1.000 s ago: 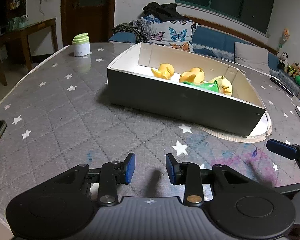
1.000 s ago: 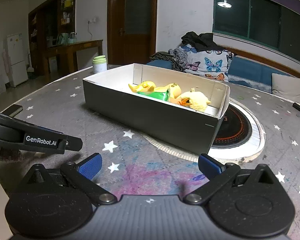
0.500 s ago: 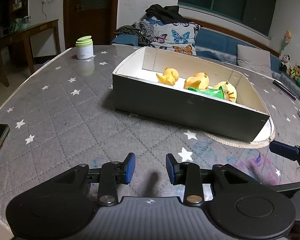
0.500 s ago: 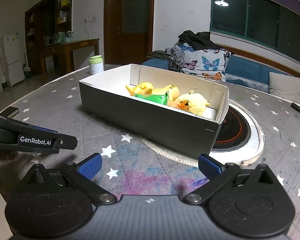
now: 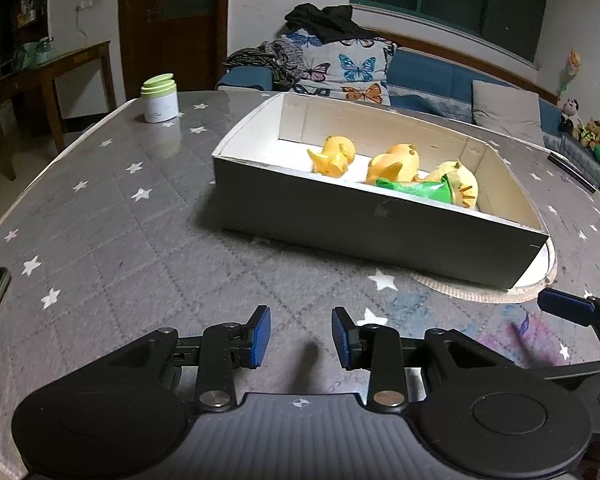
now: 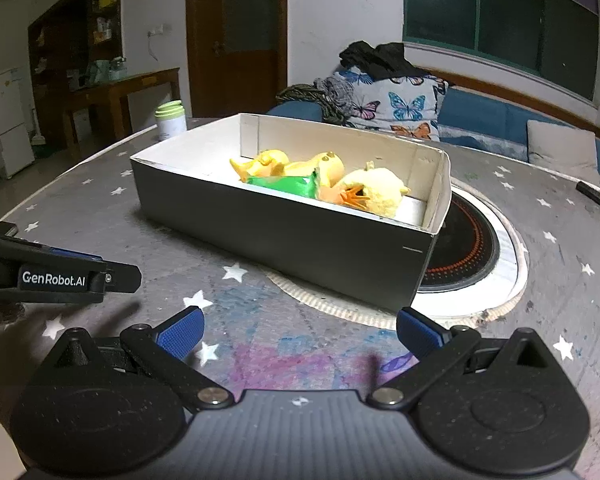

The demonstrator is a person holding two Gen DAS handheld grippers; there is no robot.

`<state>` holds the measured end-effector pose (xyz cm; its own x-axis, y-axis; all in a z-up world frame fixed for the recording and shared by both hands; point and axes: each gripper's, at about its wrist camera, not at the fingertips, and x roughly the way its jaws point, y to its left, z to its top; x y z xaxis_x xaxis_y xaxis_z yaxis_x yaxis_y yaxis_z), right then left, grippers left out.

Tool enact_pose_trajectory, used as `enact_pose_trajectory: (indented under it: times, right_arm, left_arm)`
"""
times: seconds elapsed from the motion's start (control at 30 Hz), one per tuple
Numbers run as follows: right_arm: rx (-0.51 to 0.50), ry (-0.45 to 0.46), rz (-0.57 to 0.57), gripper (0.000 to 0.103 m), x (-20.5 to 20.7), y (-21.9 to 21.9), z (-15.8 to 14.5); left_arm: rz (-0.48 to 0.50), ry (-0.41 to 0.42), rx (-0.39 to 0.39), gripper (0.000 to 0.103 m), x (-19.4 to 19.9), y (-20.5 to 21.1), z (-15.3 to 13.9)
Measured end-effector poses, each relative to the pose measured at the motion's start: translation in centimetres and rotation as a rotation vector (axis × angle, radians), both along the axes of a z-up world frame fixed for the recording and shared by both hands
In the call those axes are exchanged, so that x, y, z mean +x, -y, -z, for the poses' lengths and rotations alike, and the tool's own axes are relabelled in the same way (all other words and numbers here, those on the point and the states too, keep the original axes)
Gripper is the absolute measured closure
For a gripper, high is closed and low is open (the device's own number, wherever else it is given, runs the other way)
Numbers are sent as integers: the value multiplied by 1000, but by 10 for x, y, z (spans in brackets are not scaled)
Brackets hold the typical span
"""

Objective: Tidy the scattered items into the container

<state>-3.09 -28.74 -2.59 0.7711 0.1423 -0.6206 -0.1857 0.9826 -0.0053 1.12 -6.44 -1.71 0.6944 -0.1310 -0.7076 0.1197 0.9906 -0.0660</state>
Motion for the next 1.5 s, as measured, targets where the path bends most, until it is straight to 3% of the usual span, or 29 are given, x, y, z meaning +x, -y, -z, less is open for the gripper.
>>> enact_pose_trajectory:
  times: [1.5]
  right_arm:
    - [8, -102, 72, 0, 43, -1, 13]
  left_arm:
    - [57, -43, 36, 67, 46, 12, 3]
